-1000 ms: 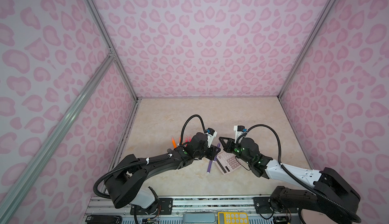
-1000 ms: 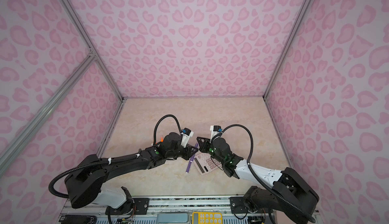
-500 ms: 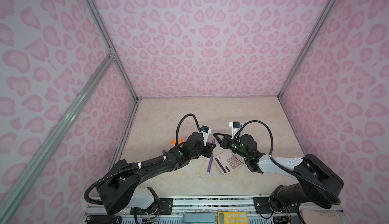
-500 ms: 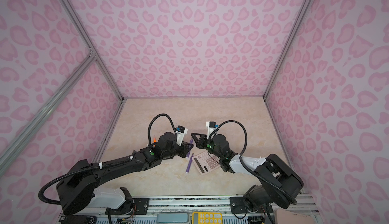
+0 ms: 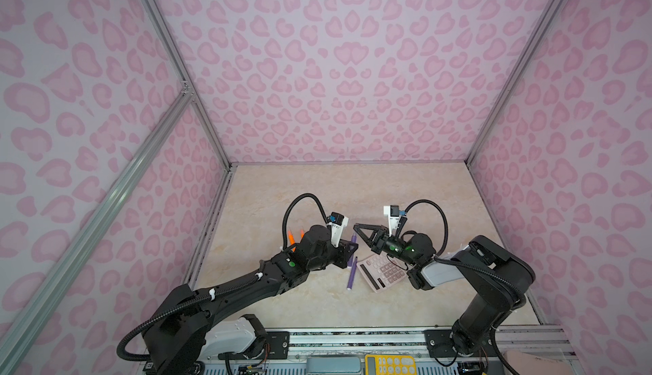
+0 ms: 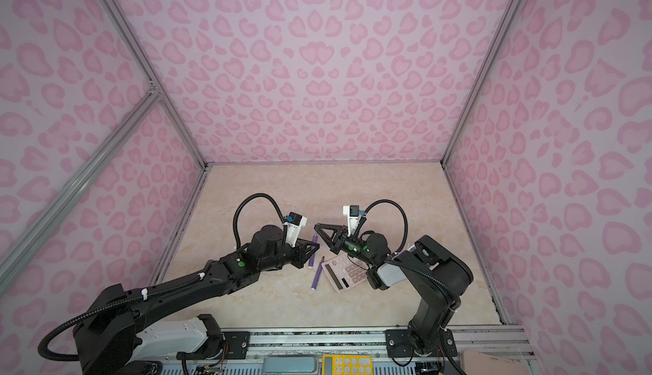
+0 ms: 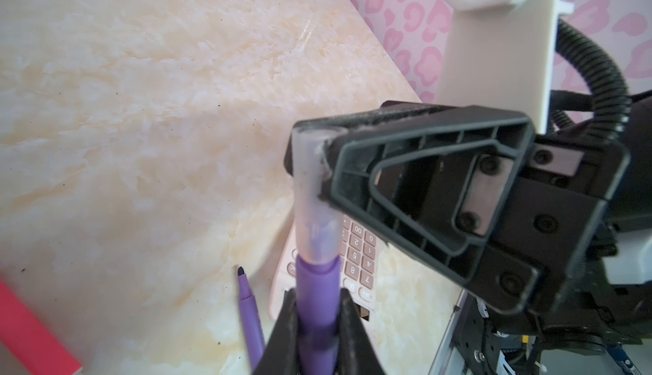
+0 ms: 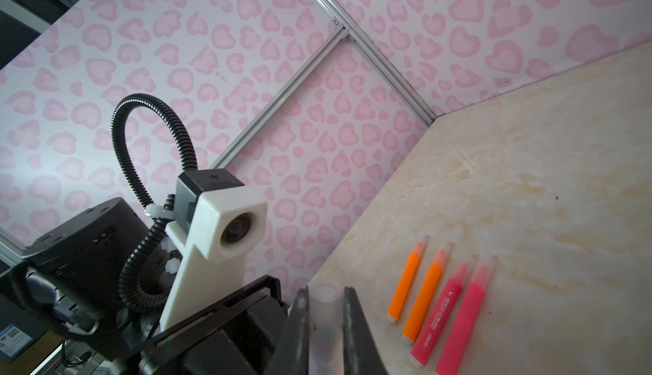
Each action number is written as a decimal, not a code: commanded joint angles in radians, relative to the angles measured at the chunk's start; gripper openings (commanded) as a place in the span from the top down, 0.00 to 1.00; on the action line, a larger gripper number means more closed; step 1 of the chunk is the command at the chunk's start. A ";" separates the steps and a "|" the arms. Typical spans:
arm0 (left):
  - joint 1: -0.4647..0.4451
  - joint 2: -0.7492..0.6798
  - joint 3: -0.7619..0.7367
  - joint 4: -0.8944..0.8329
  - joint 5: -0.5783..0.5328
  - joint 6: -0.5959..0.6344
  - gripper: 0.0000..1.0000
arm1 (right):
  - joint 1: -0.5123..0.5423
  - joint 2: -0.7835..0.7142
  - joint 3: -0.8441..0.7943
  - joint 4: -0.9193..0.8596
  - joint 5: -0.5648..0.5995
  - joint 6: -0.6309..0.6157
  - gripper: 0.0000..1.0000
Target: Insert the pens into the pen caps
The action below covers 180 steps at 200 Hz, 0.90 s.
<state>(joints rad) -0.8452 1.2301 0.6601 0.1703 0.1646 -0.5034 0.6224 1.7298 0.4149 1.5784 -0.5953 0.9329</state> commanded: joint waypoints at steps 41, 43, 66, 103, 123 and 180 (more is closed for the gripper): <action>0.007 0.019 0.017 0.286 0.182 0.023 0.96 | -0.001 -0.116 -0.043 -0.242 -0.028 -0.162 1.00; 0.007 0.018 0.018 0.288 0.183 0.023 0.96 | -0.002 -0.123 -0.047 -0.247 -0.027 -0.166 1.00; 0.008 0.016 0.019 0.289 0.196 0.029 0.96 | -0.010 -0.179 -0.067 -0.308 -0.013 -0.206 1.00; 0.008 0.014 0.019 0.297 0.228 0.050 0.96 | -0.013 -0.213 -0.109 -0.278 0.007 -0.236 0.95; 0.006 0.014 0.023 0.291 0.234 0.063 0.96 | -0.013 -0.228 -0.111 -0.301 0.018 -0.232 0.92; -0.022 0.022 0.041 0.252 0.191 0.104 0.96 | -0.012 -0.264 -0.128 -0.310 0.058 -0.213 0.77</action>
<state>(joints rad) -0.8536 1.2537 0.6735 0.2272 0.3218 -0.4511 0.6075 1.4734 0.3012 1.4170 -0.5575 0.7555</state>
